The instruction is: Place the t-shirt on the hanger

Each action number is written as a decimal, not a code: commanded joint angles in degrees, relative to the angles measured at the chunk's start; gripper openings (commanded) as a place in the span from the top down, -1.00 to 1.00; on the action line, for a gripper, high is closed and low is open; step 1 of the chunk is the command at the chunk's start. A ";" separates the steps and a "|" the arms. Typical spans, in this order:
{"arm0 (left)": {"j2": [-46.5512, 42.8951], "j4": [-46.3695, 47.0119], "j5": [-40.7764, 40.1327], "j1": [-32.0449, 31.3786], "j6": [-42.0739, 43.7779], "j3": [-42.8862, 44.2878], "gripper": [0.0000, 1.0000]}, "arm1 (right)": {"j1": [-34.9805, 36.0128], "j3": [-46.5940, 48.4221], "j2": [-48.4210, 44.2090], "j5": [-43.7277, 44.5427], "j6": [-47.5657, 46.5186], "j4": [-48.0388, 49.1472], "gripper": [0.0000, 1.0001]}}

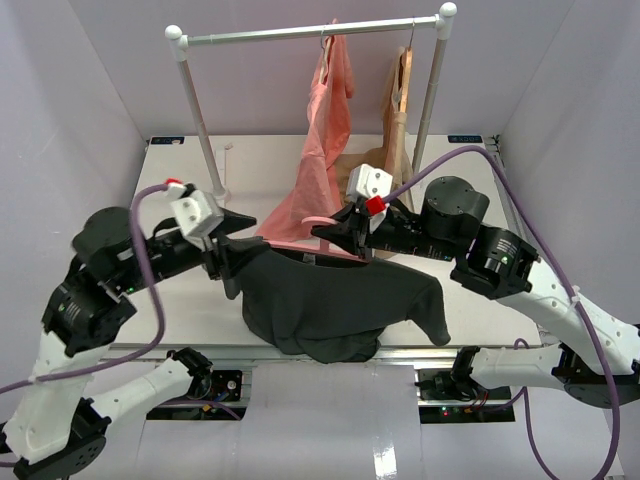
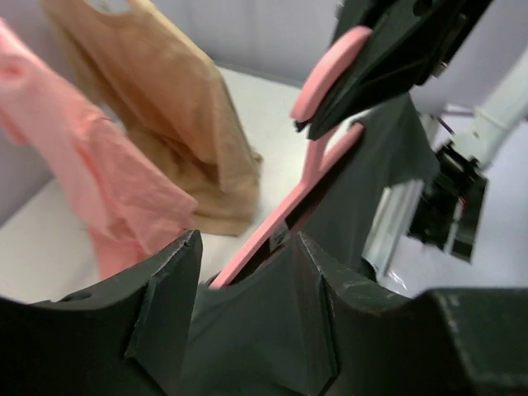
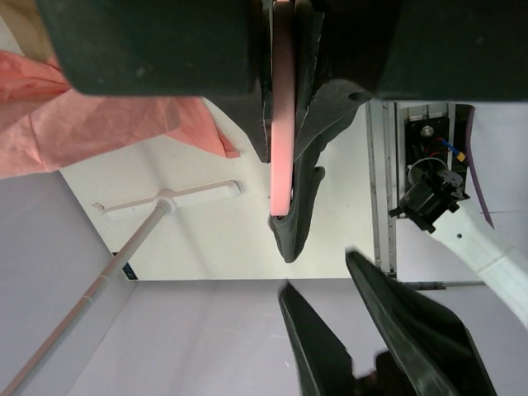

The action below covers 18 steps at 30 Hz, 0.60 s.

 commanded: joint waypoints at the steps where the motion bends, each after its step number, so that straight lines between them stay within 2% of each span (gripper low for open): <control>1: -2.99 -0.61 -11.58 -0.15 -1.23 -2.07 -0.15 | -0.07 2.53 -2.02 2.65 -0.39 2.17 0.84; 7: -3.92 -0.21 -16.75 -0.15 0.88 -7.03 -0.12 | -0.12 3.13 -3.48 4.00 1.12 3.97 0.84; 10: -4.89 0.99 -18.82 -0.15 -0.13 -8.55 -0.08 | -0.07 3.47 -4.52 8.45 2.91 7.32 0.84; 13: -6.91 3.10 -17.67 -0.15 -0.68 -11.12 -0.08 | -0.07 5.85 -4.43 14.79 5.00 11.86 0.84; 18: -9.83 6.34 -11.28 -0.15 -1.43 -13.01 -0.09 | -0.08 12.41 0.78 16.31 6.16 6.26 0.85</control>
